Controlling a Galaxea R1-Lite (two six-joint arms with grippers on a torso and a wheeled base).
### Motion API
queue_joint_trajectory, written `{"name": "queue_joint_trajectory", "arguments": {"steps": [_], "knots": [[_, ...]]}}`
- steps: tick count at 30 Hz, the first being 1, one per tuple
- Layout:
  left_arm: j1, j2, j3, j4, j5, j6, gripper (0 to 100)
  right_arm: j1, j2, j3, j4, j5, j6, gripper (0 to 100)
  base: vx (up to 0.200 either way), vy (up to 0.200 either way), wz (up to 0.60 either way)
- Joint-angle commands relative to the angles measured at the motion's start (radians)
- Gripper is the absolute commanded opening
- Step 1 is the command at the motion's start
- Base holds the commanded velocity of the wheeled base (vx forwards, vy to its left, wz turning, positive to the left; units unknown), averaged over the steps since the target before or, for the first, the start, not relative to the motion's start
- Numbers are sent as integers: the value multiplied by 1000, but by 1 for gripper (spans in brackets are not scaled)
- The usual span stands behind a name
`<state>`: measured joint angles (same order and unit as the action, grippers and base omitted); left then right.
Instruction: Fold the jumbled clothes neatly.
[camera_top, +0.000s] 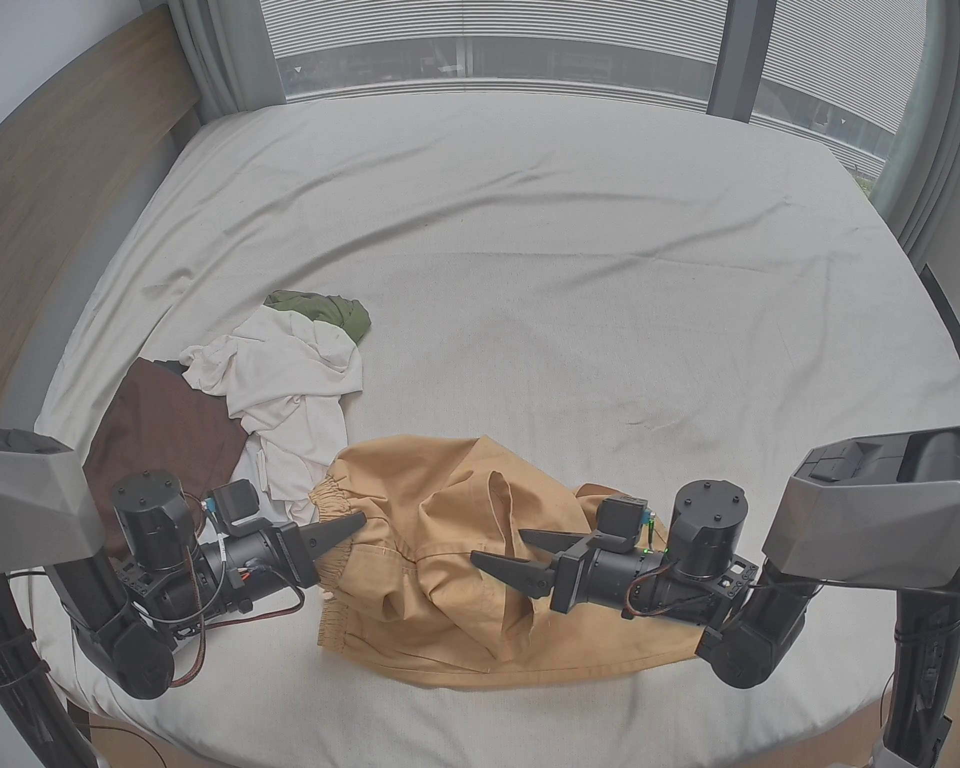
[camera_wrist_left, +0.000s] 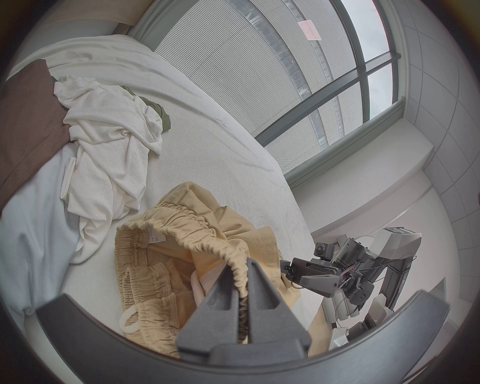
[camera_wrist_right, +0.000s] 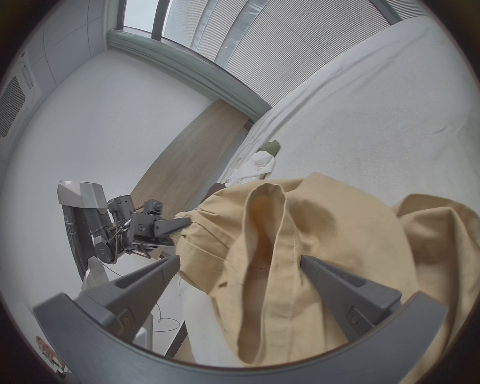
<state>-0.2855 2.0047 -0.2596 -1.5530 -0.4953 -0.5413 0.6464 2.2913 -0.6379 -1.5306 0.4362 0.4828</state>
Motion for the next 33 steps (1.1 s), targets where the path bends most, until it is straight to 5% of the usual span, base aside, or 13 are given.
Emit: {"name": "queue_joint_trajectory", "arguments": {"steps": [1, 33], "knots": [[0, -1, -1, -1, 0, 0, 0, 30, 0, -25, 7, 1, 0, 100, 0, 0, 0], [2, -9, -1, -2, 0, 0, 0, 75, 25, -141, 159, -4, -6, 100, 0, 0, 0]]}}
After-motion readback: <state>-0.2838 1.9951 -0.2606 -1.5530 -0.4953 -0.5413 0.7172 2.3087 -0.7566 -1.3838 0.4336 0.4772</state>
